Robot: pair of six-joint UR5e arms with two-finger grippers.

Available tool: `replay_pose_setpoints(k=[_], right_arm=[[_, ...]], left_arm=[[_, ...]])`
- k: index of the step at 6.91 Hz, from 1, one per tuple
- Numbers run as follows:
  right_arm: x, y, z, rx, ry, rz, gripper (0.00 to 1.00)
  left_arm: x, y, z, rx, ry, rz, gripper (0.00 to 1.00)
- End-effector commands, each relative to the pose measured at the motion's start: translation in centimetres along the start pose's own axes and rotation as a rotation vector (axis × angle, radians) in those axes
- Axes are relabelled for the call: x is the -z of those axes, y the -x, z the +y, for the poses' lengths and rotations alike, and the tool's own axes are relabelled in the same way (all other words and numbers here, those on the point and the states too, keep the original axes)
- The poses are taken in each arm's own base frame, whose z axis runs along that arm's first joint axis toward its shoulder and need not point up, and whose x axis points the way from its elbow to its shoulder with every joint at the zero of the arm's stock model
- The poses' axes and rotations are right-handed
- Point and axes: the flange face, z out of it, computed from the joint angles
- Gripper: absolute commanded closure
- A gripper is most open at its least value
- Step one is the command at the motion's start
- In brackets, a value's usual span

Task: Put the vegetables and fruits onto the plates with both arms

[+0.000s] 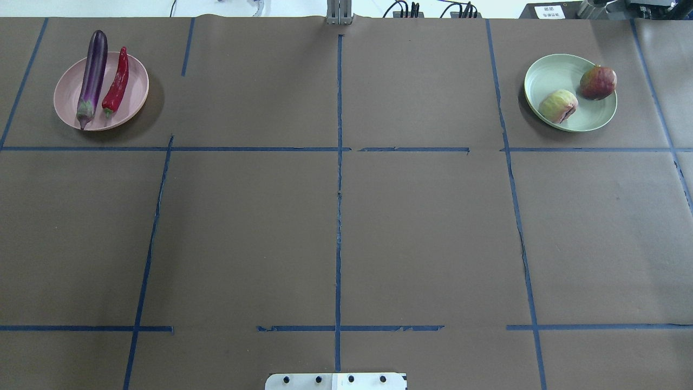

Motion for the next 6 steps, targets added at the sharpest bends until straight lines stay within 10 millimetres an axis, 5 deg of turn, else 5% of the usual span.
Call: replay_pose_setpoints(k=[1, 6], right_arm=[[0.08, 0.02, 0.0, 0.003, -0.003, 0.002, 0.0], [0.23, 0.2, -0.01, 0.004, -0.005, -0.001, 0.0]], left_arm=[[0.33, -0.32, -0.2, -0.005, -0.004, 0.0, 0.0], [0.36, -0.37, -0.12, -0.006, -0.004, 0.0, 0.0]])
